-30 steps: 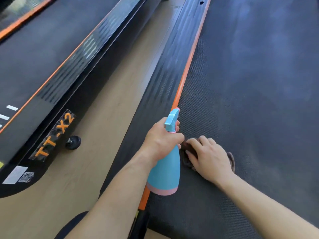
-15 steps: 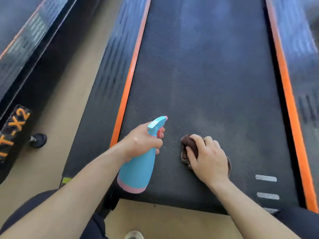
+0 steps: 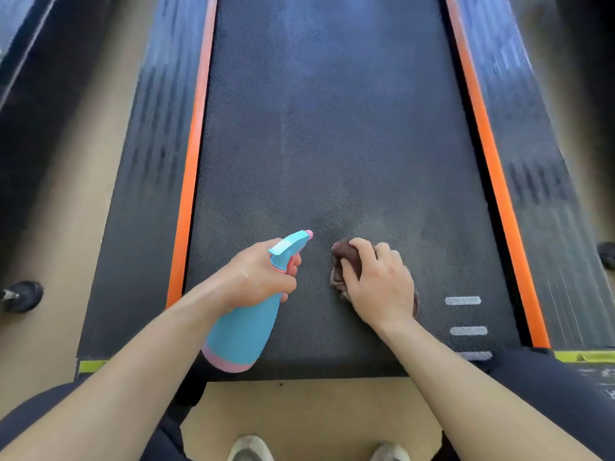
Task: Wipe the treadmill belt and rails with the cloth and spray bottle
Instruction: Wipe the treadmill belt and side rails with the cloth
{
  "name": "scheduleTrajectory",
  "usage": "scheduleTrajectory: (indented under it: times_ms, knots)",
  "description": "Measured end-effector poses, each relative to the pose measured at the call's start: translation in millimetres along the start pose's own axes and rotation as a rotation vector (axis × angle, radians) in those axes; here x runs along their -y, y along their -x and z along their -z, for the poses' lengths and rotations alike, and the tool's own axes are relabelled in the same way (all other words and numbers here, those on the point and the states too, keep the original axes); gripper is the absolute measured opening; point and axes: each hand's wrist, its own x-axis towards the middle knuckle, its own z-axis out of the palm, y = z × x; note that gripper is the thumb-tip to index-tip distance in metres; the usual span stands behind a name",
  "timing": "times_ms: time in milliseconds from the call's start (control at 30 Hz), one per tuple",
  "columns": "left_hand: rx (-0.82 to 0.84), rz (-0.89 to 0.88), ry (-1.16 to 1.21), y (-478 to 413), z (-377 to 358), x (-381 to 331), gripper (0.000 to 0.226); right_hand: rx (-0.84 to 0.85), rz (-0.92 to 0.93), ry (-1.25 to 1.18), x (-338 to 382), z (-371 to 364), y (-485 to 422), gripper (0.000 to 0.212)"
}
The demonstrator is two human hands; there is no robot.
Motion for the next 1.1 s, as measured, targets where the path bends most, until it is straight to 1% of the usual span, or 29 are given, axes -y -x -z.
scheduleTrajectory:
  times_ms: [100, 167, 233, 267, 300, 367, 433, 467, 500, 533, 567, 600, 667, 700, 733, 767, 833, 900, 967, 1000, 1033, 1100]
  knots:
    - [-0.003, -0.039, -0.04, 1, 8, -4, 0.052, -0.027, -0.114, -0.019, -11, -4, -73, 0.036]
    - [-0.024, -0.056, -0.037, 1, 13, -5, 0.048, 0.002, -0.165, -0.031, -10, -8, -124, 0.035]
    - [-0.048, -0.061, -0.027, 0, 18, -4, 0.042, 0.014, -0.178, -0.015, 0, -13, -148, 0.034]
    - [-0.058, -0.065, -0.017, -1, 21, -2, 0.043, 0.001, -0.165, 0.012, 8, -16, -145, 0.033]
    - [-0.063, -0.072, -0.011, -1, 23, -1, 0.048, -0.019, -0.12, 0.047, 15, -17, -131, 0.032]
    - [-0.076, -0.085, -0.009, -3, 29, 1, 0.06, -0.03, 0.074, 0.055, 30, -17, -80, 0.031]
    - [-0.098, -0.096, 0.013, -4, 33, 1, 0.066, 0.042, 0.352, 0.008, 34, -16, -31, 0.03]
    - [-0.109, -0.093, 0.01, -5, 34, 1, 0.066, 0.081, 0.453, 0.001, 30, -14, -26, 0.03]
    - [-0.117, -0.087, 0.0, -5, 35, 1, 0.065, 0.101, 0.505, 0.001, 24, -14, -35, 0.03]
    - [-0.122, -0.079, -0.007, -6, 36, 2, 0.061, 0.09, 0.497, 0.022, 22, -15, -53, 0.03]
    - [-0.125, -0.071, -0.008, -6, 37, 4, 0.057, 0.046, 0.435, 0.034, 23, -17, -75, 0.031]
    - [-0.124, -0.064, -0.008, -5, 37, 5, 0.054, -0.001, 0.324, 0.049, 25, -19, -101, 0.031]
    - [-0.122, -0.068, -0.013, -4, 35, 5, 0.054, -0.017, 0.093, 0.047, 31, -24, -142, 0.032]
    - [-0.124, -0.071, -0.017, -3, 34, 5, 0.055, -0.019, 0.026, 0.037, 37, -27, -145, 0.031]
    - [-0.127, -0.073, -0.021, -4, 34, 4, 0.056, -0.033, 0.001, 0.037, 44, -29, -136, 0.03]
    - [-0.128, -0.074, -0.024, -4, 33, 3, 0.055, -0.06, 0.026, 0.041, 48, -29, -117, 0.029]
    - [-0.125, -0.074, -0.038, -5, 32, 0, 0.057, -0.064, 0.16, 0.014, 47, -23, -60, 0.027]
    - [-0.104, -0.074, -0.063, -6, 29, -3, 0.054, 0.035, 0.322, -0.013, 33, -14, -6, 0.029]
    - [-0.091, -0.06, -0.082, -6, 24, -4, 0.052, 0.095, 0.405, 0.011, 12, -8, -1, 0.031]
    - [-0.085, -0.056, -0.084, -6, 21, -4, 0.055, 0.089, 0.384, 0.025, 4, -6, -16, 0.032]
    - [-0.076, -0.048, -0.094, -7, 19, -4, 0.058, 0.044, 0.325, 0.038, 1, -7, -36, 0.033]
    - [-0.059, -0.04, -0.121, -6, 15, -5, 0.062, -0.001, 0.116, 0.052, -2, -9, -81, 0.032]
